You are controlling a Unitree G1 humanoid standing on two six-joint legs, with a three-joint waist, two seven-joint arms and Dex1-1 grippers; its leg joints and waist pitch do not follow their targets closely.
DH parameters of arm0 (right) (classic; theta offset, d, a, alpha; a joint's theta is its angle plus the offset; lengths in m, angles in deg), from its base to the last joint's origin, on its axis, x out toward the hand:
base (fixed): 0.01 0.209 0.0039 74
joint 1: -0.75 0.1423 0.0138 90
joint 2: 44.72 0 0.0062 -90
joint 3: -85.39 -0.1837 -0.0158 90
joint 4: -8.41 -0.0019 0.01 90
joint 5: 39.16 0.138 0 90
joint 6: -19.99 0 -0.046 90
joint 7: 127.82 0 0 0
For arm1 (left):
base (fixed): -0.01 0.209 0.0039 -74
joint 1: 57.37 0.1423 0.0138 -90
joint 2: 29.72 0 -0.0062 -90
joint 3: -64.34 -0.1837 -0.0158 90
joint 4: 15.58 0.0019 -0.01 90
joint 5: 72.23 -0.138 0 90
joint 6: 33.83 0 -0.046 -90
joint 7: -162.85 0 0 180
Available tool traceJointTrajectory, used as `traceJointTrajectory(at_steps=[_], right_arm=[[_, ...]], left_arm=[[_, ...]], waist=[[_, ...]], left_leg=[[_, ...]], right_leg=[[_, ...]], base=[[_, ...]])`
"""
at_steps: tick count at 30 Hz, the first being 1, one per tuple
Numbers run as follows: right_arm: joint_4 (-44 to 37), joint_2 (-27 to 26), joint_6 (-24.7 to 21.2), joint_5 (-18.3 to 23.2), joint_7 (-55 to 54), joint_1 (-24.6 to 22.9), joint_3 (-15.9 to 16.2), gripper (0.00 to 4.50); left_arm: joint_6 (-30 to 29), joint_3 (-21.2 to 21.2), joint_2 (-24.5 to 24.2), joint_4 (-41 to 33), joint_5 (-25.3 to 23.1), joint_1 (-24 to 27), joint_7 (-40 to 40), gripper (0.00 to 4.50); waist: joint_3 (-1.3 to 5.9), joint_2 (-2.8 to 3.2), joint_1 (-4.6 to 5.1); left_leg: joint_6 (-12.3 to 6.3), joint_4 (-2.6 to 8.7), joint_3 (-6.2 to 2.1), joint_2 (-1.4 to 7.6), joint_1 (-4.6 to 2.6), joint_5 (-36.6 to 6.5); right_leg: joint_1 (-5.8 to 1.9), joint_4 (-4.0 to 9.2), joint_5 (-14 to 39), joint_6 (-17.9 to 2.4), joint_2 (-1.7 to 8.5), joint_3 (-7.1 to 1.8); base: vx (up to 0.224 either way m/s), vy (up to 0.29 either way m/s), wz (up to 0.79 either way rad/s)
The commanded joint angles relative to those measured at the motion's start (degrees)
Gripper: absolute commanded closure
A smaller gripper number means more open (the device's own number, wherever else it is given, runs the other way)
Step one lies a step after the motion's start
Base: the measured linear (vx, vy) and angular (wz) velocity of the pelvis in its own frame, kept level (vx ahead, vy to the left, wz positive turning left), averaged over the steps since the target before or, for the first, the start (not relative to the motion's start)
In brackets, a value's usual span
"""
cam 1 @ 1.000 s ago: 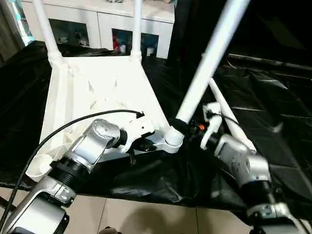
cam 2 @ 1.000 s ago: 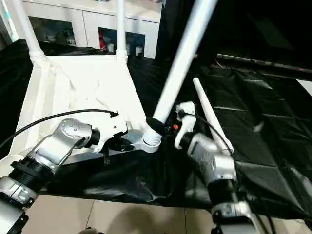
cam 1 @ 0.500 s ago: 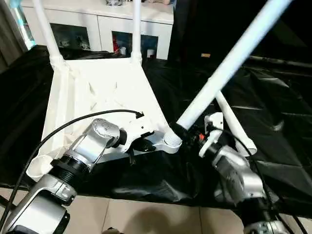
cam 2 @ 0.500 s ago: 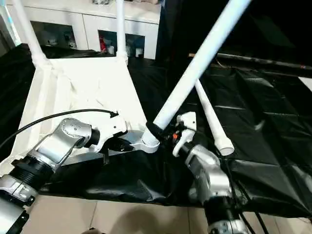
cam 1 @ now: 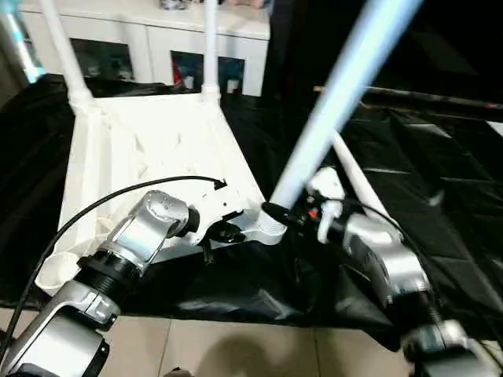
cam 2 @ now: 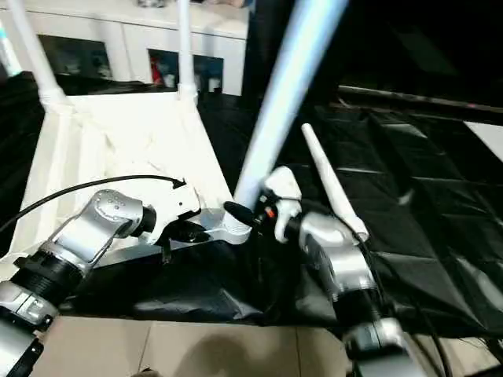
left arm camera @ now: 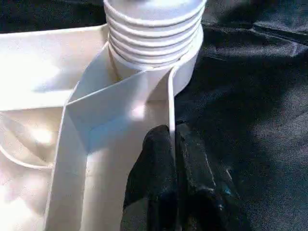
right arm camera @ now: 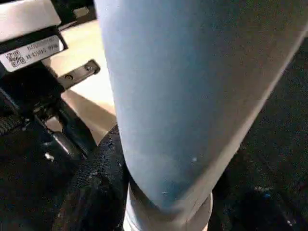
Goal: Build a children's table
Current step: Insert table leg to table base
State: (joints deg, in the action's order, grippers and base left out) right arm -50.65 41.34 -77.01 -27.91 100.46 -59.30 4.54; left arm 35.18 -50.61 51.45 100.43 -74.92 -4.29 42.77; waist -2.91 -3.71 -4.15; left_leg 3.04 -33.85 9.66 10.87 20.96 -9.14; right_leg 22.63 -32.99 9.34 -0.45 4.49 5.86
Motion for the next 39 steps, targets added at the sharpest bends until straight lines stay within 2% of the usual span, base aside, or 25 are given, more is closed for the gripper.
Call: traceJointTrajectory(at_steps=[1,2,5,8,10,12,14,15,18,20,22,24,26,29,32,36,39], right_arm=[[5.1,0.9,-3.1,-3.1,2.2,-1.6,3.5,2.61],[5.8,1.0,-3.1,-3.1,3.1,-1.2,3.6,2.61],[6.8,1.6,-2.8,-3.1,5.1,-0.8,3.7,2.61],[8.3,2.4,-1.7,-2.9,8.3,-0.5,4.0,2.61],[9.0,3.0,-1.3,-2.6,10.6,-0.5,4.1,2.61],[10.5,3.7,-0.3,-2.8,12.5,-0.1,4.3,2.61],[11.8,4.1,0.4,-3.2,13.8,0.5,4.4,2.61],[12.0,4.1,0.5,-3.2,14.0,0.5,4.4,2.61],[13.9,4.4,1.8,-4.1,15.4,1.3,4.8,2.61],[14.5,4.4,2.3,-4.3,15.7,1.5,4.8,2.61],[15.7,4.2,3.1,-4.7,16.0,1.8,4.9,2.61],[16.6,3.8,3.8,-5.0,15.8,2.1,4.8,2.61],[17.4,3.3,4.5,-5.0,15.7,2.2,4.6,2.61],[17.8,3.0,5.0,-4.9,15.8,2.2,4.5,2.61],[17.8,2.8,5.6,-4.7,15.9,1.6,4.6,2.61],[18.3,2.6,6.3,-4.6,15.7,1.4,4.4,2.61],[20.0,1.8,7.1,-4.4,11.5,1.8,2.9,2.61]], left_arm=[[0.8,-0.5,-0.1,-1.6,-0.3,0.5,1.6,4.5],[0.8,-0.6,-0.2,-1.8,-0.1,0.7,1.9,4.5],[1.7,-0.7,-0.6,-2.4,0.2,1.1,3.0,4.5],[4.6,-1.0,-1.2,-3.2,1.0,1.8,5.4,4.5],[6.2,-1.3,-1.9,-4.2,1.7,2.3,7.8,4.5],[7.0,-2.1,-2.8,-5.0,2.1,2.5,10.4,4.5],[7.8,-2.7,-3.4,-5.1,2.1,2.3,12.3,4.5],[8.0,-2.7,-3.5,-5.1,2.1,2.2,12.5,4.5],[8.9,-3.8,-4.4,-5.3,2.3,1.9,16.0,4.5],[8.9,-4.0,-4.6,-5.5,2.4,1.9,16.9,4.5],[9.1,-4.0,-4.7,-5.6,2.2,1.8,17.1,4.5],[9.2,-3.6,-4.1,-4.7,1.4,1.5,15.2,4.5],[9.4,-3.0,-3.2,-3.1,0.4,0.9,12.8,4.5],[9.5,-2.7,-2.7,-2.1,0.2,0.5,11.8,4.5],[9.4,-2.7,-2.8,-2.2,0.2,0.5,12.4,4.5],[9.5,-2.5,-2.8,-2.1,0.0,0.6,12.7,4.5],[9.4,-2.0,-2.2,-0.9,-0.5,0.2,11.6,4.5]], waist=[[2.47,0.75,0.24],[2.49,0.71,0.32],[2.58,0.62,0.4],[2.72,0.57,0.29],[2.77,0.61,0.13],[2.54,0.96,-0.15],[2.72,0.8,-0.25],[2.53,0.72,-0.4],[2.11,0.74,-0.75],[2.11,0.84,-0.83],[2.4,0.8,-0.91],[2.47,1.09,-0.97],[2.41,1.21,-0.87],[2.12,1.21,-0.87],[2.07,1.28,-0.82],[2.1,1.33,-0.79],[2.03,1.16,-0.67]], left_leg=[[3.54,5.2,-2.23,2.78,-1.66,-32.1],[3.55,5.11,-2.15,2.76,-1.94,-32.8],[3.53,5.17,-2.08,2.81,-2.0,-32.9],[3.28,5.2,-1.97,2.85,-1.88,-32.1],[2.95,5.36,-1.74,3.0,-1.68,-30.7],[2.7,5.56,-1.47,2.96,-1.54,-29.1],[2.61,5.58,-1.38,3.01,-1.54,-28.4],[2.4,5.65,-1.28,2.93,-1.42,-27.6],[2.32,5.7,-1.27,2.83,-1.97,-28.6],[2.33,5.75,-1.42,2.87,-2.13,-28.7],[2.33,5.9,-1.36,3.08,-1.96,-26.3],[2.44,5.99,-1.2,3.14,-2.0,-26.0],[2.68,6.02,-1.32,3.08,-1.94,-27.0],[2.88,5.93,-1.43,3.0,-2.52,-30.0],[2.97,6.0,-1.81,3.03,-2.52,-31.3],[3.07,6.11,-1.9,3.12,-2.48,-31.8],[3.09,6.16,-1.95,3.13,-2.46,-32.5]], right_leg=[[-1.05,5.73,36.1,-4.8,5.35,-2.32],[-0.79,5.83,36.1,-4.9,5.38,-2.41],[-0.75,5.74,35.0,-5.3,5.33,-2.62],[-0.82,5.51,33.3,-6.0,5.36,-2.83],[-0.92,5.05,29.9,-7.2,5.21,-3.21],[-0.94,4.61,26.3,-8.6,4.95,-3.48],[-1.1,4.38,25.0,-9.1,4.92,-3.55],[-1.3,4.37,24.9,-9.3,4.87,-3.55],[-1.17,4.91,29.4,-8.3,5.01,-3.5],[-1.25,5.1,31.5,-7.7,5.19,-3.42],[-1.47,4.75,28.8,-8.3,5.08,-3.63],[-1.49,4.35,24.9,-10.0,4.82,-3.66],[-1.63,4.38,26.1,-10.0,4.82,-3.52],[-1.13,5.18,31.4,-8.4,4.94,-3.39],[-1.14,5.65,35.3,-6.8,5.15,-3.17],[-0.99,5.67,35.1,-6.6,5.12,-3.23],[-0.89,5.75,35.7,-6.6,5.13,-3.18]], base=[[0.0,0.0,0.0],[0.0,0.0,0.0],[0.0,0.0,0.0],[0.0,0.0,0.0],[0.0,0.0,0.0],[0.0,0.0,0.0],[0.0,0.0,0.0],[0.0,0.0,0.0],[0.0,0.0,0.0],[0.0,0.0,0.0],[0.0,0.0,0.0],[0.0,0.0,0.0],[0.0,0.0,0.0],[0.0,0.0,0.0],[0.0,0.0,0.0],[0.0,0.0,0.0],[0.0,0.0,0.0]])
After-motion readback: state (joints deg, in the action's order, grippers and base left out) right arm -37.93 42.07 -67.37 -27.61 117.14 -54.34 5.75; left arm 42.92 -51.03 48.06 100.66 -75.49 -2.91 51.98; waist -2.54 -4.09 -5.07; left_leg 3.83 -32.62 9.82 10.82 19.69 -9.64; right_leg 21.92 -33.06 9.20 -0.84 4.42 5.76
